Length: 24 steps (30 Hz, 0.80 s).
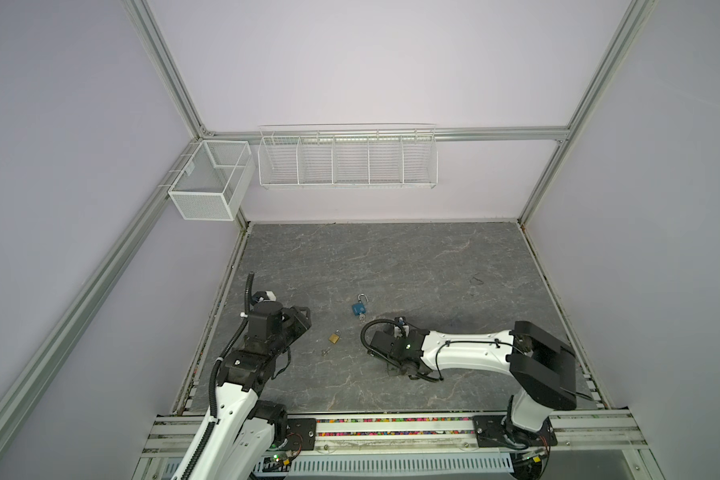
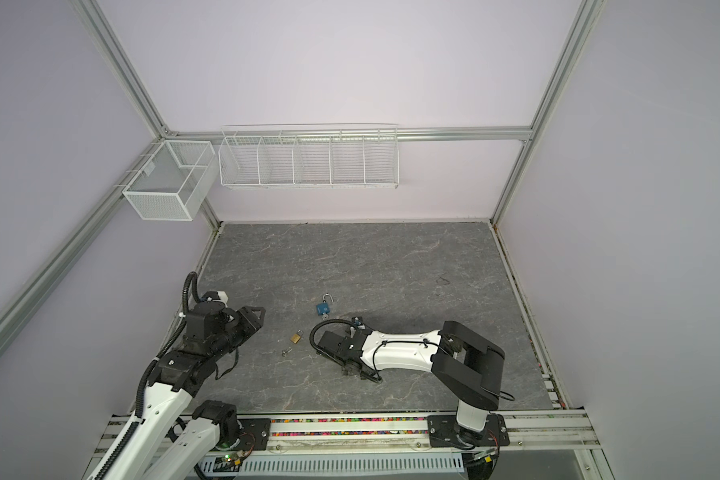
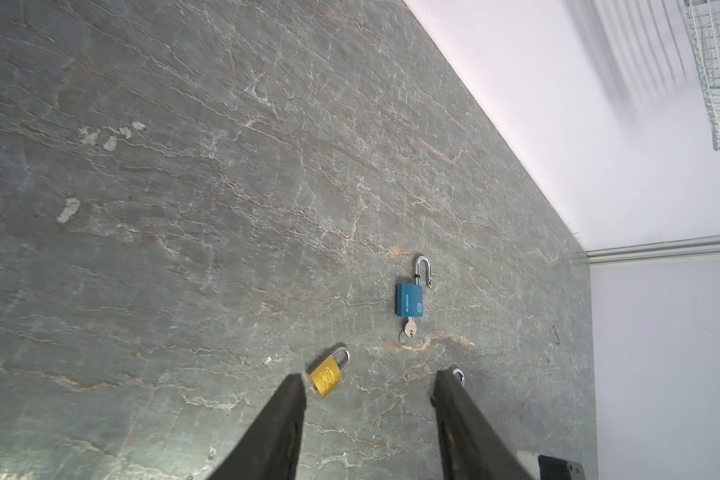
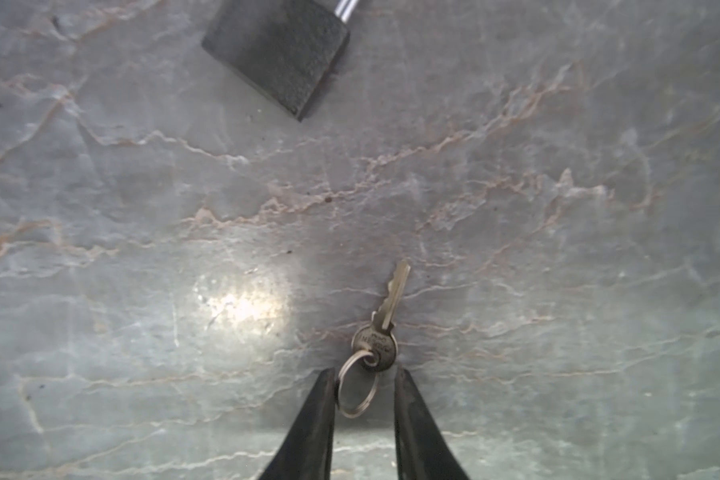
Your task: Unlock with the key
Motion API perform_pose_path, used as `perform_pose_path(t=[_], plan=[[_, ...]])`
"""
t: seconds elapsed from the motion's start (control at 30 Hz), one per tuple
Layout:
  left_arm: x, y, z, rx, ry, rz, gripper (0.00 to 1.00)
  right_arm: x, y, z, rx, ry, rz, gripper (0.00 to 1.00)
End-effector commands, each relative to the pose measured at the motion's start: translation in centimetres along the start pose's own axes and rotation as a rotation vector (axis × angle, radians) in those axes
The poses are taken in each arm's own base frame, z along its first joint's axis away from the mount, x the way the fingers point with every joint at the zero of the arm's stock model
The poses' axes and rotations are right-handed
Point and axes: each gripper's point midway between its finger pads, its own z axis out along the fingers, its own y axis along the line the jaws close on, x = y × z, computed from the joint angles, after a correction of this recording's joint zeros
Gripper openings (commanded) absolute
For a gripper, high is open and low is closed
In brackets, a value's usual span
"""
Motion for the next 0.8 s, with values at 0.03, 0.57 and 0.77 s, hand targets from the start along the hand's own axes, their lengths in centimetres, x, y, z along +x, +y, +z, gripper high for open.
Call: perform_pose_path(t=[0.03, 0.57, 0.77], plan=[[0.0, -0.2, 0.2, 0.014, 0.007, -0.004, 0.51, -0.7, -0.2, -0.8, 0.003, -0.047, -0.04, 0.29], [-0.1, 0.3, 0.3, -0.006, -0.01, -0.001, 0.51, 0.5, -0.2, 1.2, 0.048, 0.017, -0.051, 0.28], [-0.1, 0.2, 0.3, -0.004, -0.008, -0.004, 0.51, 0.4, -0.6, 1.5, 0.033, 0.024, -0.032, 0.25]])
